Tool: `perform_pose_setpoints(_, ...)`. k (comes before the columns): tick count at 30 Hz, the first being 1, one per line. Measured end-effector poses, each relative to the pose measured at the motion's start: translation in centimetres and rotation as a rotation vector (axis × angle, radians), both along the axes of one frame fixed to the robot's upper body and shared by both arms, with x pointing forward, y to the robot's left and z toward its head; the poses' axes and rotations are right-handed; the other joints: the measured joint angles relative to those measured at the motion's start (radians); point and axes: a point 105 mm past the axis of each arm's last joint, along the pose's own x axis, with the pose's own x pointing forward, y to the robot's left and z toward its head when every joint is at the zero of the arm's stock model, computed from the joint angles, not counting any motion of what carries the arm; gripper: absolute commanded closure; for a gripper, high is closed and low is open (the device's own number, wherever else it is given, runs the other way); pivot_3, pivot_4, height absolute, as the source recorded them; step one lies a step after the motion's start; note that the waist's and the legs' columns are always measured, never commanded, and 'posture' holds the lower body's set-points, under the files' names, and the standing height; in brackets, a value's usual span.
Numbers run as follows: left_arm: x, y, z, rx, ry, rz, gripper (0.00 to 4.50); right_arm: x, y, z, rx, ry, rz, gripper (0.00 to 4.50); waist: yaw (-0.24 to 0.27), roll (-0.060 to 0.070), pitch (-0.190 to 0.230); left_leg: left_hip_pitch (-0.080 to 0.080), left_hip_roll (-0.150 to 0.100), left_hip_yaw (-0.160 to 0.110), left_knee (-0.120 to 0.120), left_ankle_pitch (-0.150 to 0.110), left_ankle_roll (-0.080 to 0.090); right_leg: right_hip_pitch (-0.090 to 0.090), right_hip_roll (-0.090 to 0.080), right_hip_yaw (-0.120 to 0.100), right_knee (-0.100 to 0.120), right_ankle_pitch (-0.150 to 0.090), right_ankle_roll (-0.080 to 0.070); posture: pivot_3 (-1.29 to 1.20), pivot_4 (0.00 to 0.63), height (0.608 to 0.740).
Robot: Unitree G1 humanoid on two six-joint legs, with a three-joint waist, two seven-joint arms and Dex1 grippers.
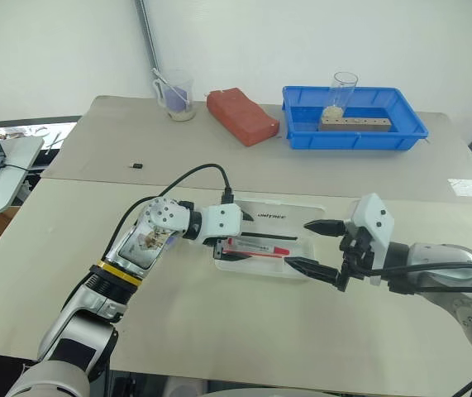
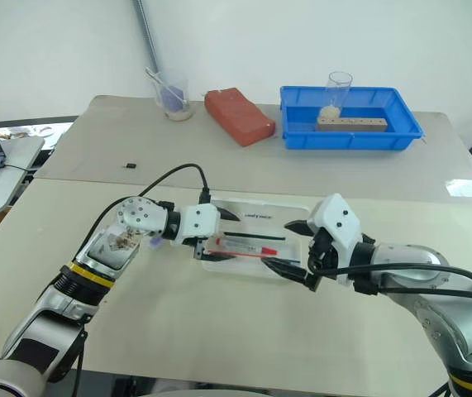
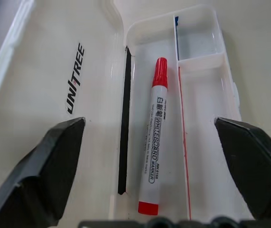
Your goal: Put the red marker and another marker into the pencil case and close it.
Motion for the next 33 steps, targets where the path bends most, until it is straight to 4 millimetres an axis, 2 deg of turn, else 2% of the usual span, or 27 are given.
perform_pose_setpoints(2,-0.4,0.5,0.8,-0.007,0.001,0.0,0.07,-0.1,0.1,0.0,0.001,0.004,0.009,0.0,-0.002,0.0,0.0,0.0,0.0,0.0,0.0,0.0,0.0,0.0,0.0,0.0,0.0,0.0,0.0,0.0,0.15,0.74)
perform_pose_setpoints(5,-1.2,2.2,2.2,-0.011,0.034,0.024,0.07,-0.1,0.0,-0.1,0.004,0.012,0.015,0.0,-0.01,0.0,0.0,0.001,0.001,0.0,-0.001,0.0,0.0,0.0,0.001,0.0,0.0,0.0,0.0,0.0,0.15,0.74)
perform_pose_setpoints(8,-2.0,4.0,3.4,-0.07,0.165,0.104,0.07,-0.2,0.1,-0.1,0.011,0.024,0.032,0.0,-0.012,0.0,0.0,0.002,0.001,-0.001,-0.001,0.0,0.0,0.001,0.001,0.0,0.0,-0.001,0.002,0.0,0.15,0.74)
perform_pose_setpoints(10,-2.3,4.8,3.7,-0.113,0.251,0.155,0.07,-0.2,0.3,0.1,0.014,0.019,0.048,0.0,-0.012,0.0,0.0,0.002,0.001,-0.001,0.0,0.0,0.0,0.001,0.001,0.0,0.0,-0.002,0.003,0.0,0.15,0.74)
perform_pose_setpoints(13,-2.4,7.1,3.5,-0.157,0.364,0.29,0.07,-0.1,0.8,0.9,0.026,-0.003,0.078,0.0,-0.015,0.0,0.0,0.002,0.001,-0.001,-0.001,0.0,0.0,0.001,0.001,0.0,0.0,-0.002,0.003,0.0,0.15,0.74)
perform_pose_setpoints(14,-2.3,8.0,3.5,-0.178,0.376,0.345,0.57,0.0,1.1,1.2,0.037,-0.009,0.092,0.0,-0.015,0.0,0.0,0.002,0.002,-0.001,-0.001,0.0,0.0,0.001,0.001,0.0,0.0,-0.002,0.003,0.0,0.15,0.74)
perform_pose_setpoints(16,-1.7,10.2,3.6,-0.199,0.358,0.461,1.2,0.2,1.7,2.1,0.051,-0.034,0.117,0.0,-0.014,0.0,0.0,0.003,0.002,-0.001,-0.001,0.0,0.0,0.001,0.001,0.0,0.0,-0.002,0.002,0.0,0.15,0.74)
perform_pose_setpoints(19,-0.8,13.9,2.9,-0.222,0.324,0.658,2.58,0.4,2.6,3.0,0.046,-0.065,0.162,0.0,-0.016,0.0,0.0,0.005,0.002,0.0,-0.003,0.0,0.0,0.001,0.001,0.0,0.0,-0.001,0.0,0.0,0.15,0.74)
perform_pose_setpoints(22,-0.3,15.7,1.4,-0.249,0.309,0.784,4.06,0.5,3.8,3.4,0.048,-0.076,0.221,0.0,-0.008,0.0,0.001,0.006,0.001,0.0,-0.003,0.0,0.0,-0.001,-0.001,-0.001,0.0,-0.001,-0.001,0.0,0.15,0.74)
perform_pose_setpoints(27,0.5,14.6,-1.9,-0.294,0.317,0.873,4.06,0.6,5.2,4.0,0.046,-0.09,0.292,0.0,0.005,-0.002,0.001,0.005,0.0,0.002,-0.002,0.0,0.0,-0.001,-0.004,-0.001,0.0,-0.001,-0.001,0.0,0.15,0.74)
perform_pose_setpoints(29,0.9,14.2,-2.6,-0.307,0.309,0.889,4.06,0.6,5.4,4.0,0.041,-0.091,0.305,0.0,0.006,-0.003,0.0,0.005,0.0,0.002,-0.002,0.0,0.0,0.0,-0.003,-0.001,0.0,0.0,-0.001,0.0,0.15,0.74)
perform_pose_setpoints(30,1.0,14.1,-2.7,-0.315,0.305,0.899,3.57,0.6,5.5,3.9,0.04,-0.087,0.306,0.0,0.005,-0.003,0.0,0.005,0.001,0.002,-0.002,0.0,0.0,0.0,-0.003,-0.001,0.0,0.0,-0.001,0.0,0.15,0.74)
perform_pose_setpoints(31,1.3,14.1,-2.7,-0.325,0.302,0.91,3.32,0.7,5.4,3.8,0.038,-0.082,0.306,0.0,0.004,-0.003,0.0,0.004,0.0,0.002,-0.003,0.0,0.0,0.001,-0.003,0.0,0.001,0.0,-0.001,0.0,0.15,0.74)
perform_pose_setpoints(33,1.6,13.9,-2.6,-0.336,0.287,0.911,2.38,0.8,5.4,3.6,0.031,-0.075,0.305,0.0,0.003,-0.003,0.0,0.004,0.001,0.002,-0.003,0.0,0.0,0.001,-0.003,0.0,0.002,0.0,-0.001,0.0,0.15,0.74)
